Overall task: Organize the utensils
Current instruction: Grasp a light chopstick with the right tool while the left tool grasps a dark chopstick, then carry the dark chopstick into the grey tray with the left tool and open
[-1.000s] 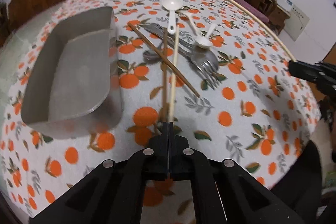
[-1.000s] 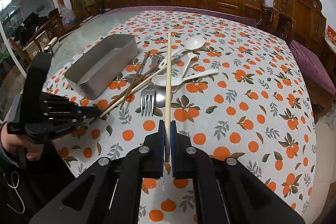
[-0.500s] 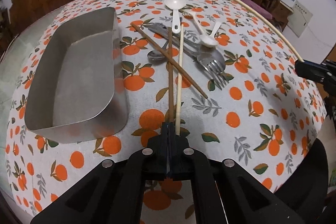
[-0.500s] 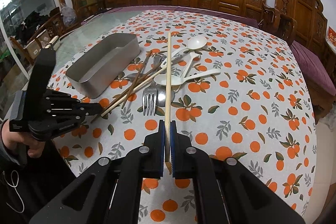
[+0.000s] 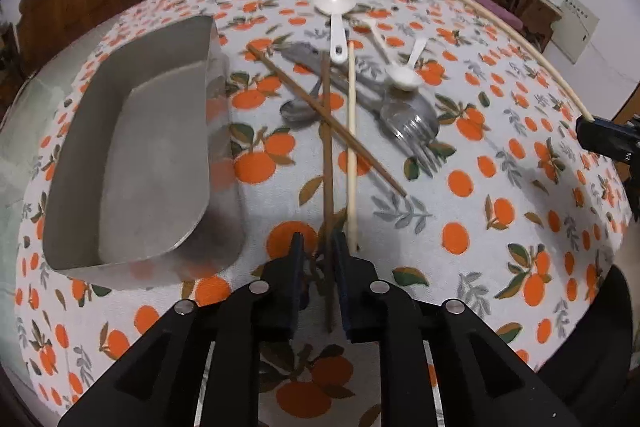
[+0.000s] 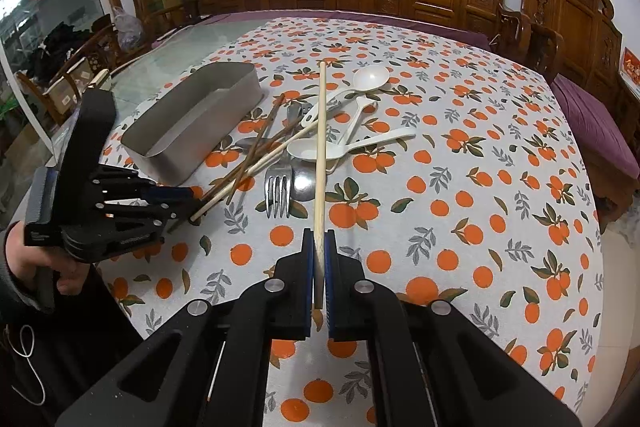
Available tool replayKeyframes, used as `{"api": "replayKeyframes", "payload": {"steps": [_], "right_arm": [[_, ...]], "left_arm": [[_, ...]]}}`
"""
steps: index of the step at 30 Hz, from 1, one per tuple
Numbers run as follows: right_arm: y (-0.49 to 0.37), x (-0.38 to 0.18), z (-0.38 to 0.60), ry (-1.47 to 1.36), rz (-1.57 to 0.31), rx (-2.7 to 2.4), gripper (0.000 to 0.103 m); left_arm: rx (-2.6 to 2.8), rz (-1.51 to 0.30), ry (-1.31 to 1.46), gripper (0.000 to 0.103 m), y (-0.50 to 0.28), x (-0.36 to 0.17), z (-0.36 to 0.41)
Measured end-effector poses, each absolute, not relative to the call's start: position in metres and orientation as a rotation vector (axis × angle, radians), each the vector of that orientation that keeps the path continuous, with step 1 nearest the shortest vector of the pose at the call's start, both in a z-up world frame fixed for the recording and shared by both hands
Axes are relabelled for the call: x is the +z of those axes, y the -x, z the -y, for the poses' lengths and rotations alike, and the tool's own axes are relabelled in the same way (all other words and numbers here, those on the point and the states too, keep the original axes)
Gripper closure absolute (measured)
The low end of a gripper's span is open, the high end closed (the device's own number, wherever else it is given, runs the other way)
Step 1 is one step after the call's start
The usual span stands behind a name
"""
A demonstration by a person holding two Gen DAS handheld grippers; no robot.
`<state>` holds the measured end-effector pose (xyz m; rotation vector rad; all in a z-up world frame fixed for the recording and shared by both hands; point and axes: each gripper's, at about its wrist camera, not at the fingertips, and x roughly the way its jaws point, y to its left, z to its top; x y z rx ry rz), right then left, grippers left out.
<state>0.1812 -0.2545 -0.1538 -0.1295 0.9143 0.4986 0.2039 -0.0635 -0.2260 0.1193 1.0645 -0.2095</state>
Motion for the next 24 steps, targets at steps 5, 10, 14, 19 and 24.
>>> {"api": "replayKeyframes", "payload": {"steps": [5, 10, 14, 19, 24], "right_arm": [[-0.181, -0.154, 0.254, 0.129, -0.914, 0.498, 0.097], [-0.181, -0.156, 0.256, 0.132, -0.918, 0.494, 0.097], [-0.181, -0.157, 0.255, 0.133, -0.918, 0.493, 0.097], [-0.18, -0.156, 0.255, 0.138, -0.911, 0.494, 0.097], [-0.176, -0.15, 0.248, 0.147, -0.9, 0.499, 0.097]], "left_arm": [[-0.209, -1.052, -0.173, 0.09, -0.203, -0.226, 0.07], [-0.253, -1.069, -0.165, 0.099, -0.199, -0.225, 0.072], [-0.289, -1.059, -0.139, 0.099, -0.186, -0.212, 0.07], [-0.323, -1.018, -0.105, 0.099, -0.167, -0.187, 0.067], [-0.359, -0.978, -0.092, 0.099, -0.152, -0.165, 0.067]]}}
